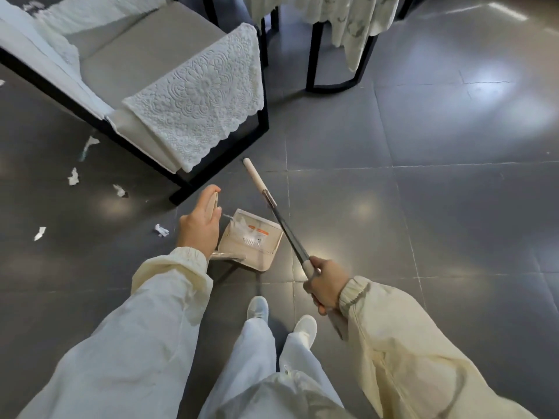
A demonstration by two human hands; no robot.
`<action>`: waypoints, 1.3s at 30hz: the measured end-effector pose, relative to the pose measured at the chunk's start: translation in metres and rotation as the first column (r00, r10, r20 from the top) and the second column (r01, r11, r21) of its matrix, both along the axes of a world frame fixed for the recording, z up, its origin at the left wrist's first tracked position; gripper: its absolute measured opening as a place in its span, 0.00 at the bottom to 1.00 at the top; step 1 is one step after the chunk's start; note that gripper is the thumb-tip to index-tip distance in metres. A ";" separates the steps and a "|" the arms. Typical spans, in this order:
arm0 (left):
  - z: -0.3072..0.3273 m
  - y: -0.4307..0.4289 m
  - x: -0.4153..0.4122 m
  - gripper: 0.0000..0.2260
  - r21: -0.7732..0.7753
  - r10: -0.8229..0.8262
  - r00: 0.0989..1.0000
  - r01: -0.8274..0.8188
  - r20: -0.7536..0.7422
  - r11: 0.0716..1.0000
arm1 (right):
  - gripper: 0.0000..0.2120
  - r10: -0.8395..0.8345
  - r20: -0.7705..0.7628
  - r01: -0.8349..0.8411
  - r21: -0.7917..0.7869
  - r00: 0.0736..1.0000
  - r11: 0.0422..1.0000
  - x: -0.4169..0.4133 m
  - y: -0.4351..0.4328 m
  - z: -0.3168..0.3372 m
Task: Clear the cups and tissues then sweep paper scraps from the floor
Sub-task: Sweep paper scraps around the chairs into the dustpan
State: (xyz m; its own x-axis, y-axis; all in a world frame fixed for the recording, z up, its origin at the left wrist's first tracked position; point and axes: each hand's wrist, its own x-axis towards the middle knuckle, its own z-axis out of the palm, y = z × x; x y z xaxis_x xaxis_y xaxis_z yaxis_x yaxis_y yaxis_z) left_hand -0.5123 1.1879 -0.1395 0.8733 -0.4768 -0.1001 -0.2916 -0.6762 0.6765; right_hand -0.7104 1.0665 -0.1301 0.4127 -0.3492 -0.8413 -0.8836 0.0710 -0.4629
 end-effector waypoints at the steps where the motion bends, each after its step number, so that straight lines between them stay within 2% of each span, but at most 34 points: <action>1: 0.001 0.012 -0.001 0.16 -0.014 0.036 0.999 -0.036 -0.002 0.999 | 0.17 -0.001 0.016 0.001 -0.007 1.000 1.000 0.005 0.002 -0.002; 6: 0.005 0.073 0.000 0.16 -0.018 0.218 0.976 -0.218 -0.015 0.976 | 0.17 -0.013 0.082 0.014 -0.001 0.997 1.000 0.031 0.025 -0.004; 10: 0.006 0.123 0.006 0.16 -0.008 0.307 0.952 -0.307 -0.006 0.952 | 0.17 -0.037 0.061 0.036 0.006 0.997 0.999 0.047 0.057 -0.005; 14: 0.006 0.184 0.018 0.15 -0.025 0.348 0.937 -0.348 -0.022 0.937 | 0.08 0.095 0.010 -0.094 -0.070 0.995 0.993 0.068 0.099 -0.015; 16: 0.005 0.218 0.027 0.15 -0.022 0.368 0.929 -0.369 -0.048 0.929 | 0.09 0.159 -0.064 -0.168 -0.179 0.985 0.969 0.080 0.120 -0.023; 18: 0.005 0.252 0.037 0.16 -0.022 0.388 0.920 -0.390 -0.062 0.921 | 0.09 0.267 -0.127 -0.294 -0.303 0.955 0.907 0.095 0.141 -0.026; 22: 0.002 0.319 0.065 0.17 -0.023 0.350 0.934 -0.352 -0.075 0.936 | 0.12 0.314 -0.241 -0.384 -0.349 0.918 0.855 0.129 0.183 -0.030; 27: -0.008 0.374 0.107 0.16 -0.015 0.280 0.955 -0.283 -0.095 0.959 | 0.13 0.197 -0.257 -0.287 -0.380 0.946 0.879 0.174 0.224 -0.043; 32: -0.020 0.381 0.138 0.17 0.032 0.187 0.978 -0.185 -0.089 0.982 | 0.11 0.108 -0.289 -0.224 -0.407 0.951 0.886 0.216 0.230 -0.048; 36: -0.030 0.373 0.160 0.18 0.036 0.191 0.977 -0.188 -0.094 0.981 | 0.10 0.124 -0.302 -0.250 -0.426 0.945 0.869 0.255 0.217 -0.048; 39: -0.030 0.367 0.182 0.18 0.052 0.184 0.977 -0.180 -0.109 0.982 | 0.11 0.073 -0.284 -0.196 -0.435 0.956 0.879 0.278 0.212 -0.046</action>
